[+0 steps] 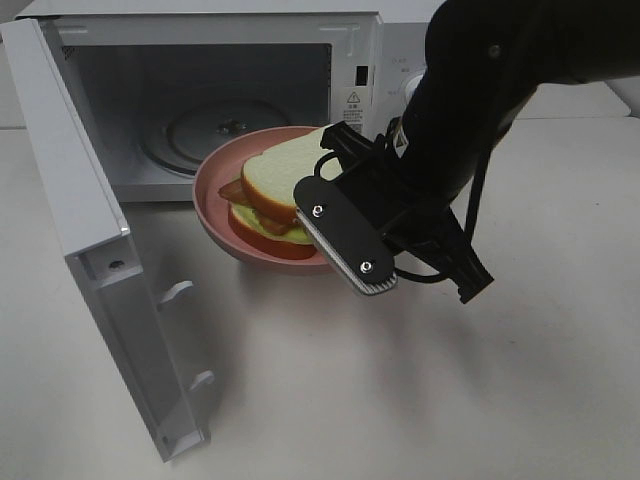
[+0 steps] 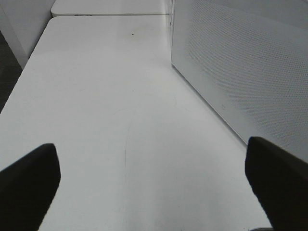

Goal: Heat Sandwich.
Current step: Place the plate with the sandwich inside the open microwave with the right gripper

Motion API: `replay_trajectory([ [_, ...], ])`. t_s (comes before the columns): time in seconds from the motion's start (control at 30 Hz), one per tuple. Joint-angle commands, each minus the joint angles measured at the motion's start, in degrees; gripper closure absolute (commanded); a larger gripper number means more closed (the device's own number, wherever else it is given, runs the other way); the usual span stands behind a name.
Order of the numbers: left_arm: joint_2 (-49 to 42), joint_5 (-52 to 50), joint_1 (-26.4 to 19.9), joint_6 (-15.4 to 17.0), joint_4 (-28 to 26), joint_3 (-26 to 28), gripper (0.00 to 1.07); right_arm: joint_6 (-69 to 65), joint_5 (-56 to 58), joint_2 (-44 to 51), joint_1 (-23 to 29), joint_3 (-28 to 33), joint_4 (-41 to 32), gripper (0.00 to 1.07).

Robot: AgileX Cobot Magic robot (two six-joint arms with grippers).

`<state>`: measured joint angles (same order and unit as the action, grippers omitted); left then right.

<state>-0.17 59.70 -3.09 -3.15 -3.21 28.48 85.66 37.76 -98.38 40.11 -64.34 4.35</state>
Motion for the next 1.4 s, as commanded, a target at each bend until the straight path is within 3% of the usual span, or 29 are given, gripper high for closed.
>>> replay_trajectory([
  [0.03,-1.55,-0.34,-0.06,-0.17,0.00,-0.17,0.07,1.72,0.17,-1.15,-0.23,-2.75,-0.63,1.07],
  [1.4,-1.55,-0.34,-0.06,-0.23,0.00,-0.17,0.07,1.89,6.53,-18.28,-0.23,-27.67,-2.75,1.07],
])
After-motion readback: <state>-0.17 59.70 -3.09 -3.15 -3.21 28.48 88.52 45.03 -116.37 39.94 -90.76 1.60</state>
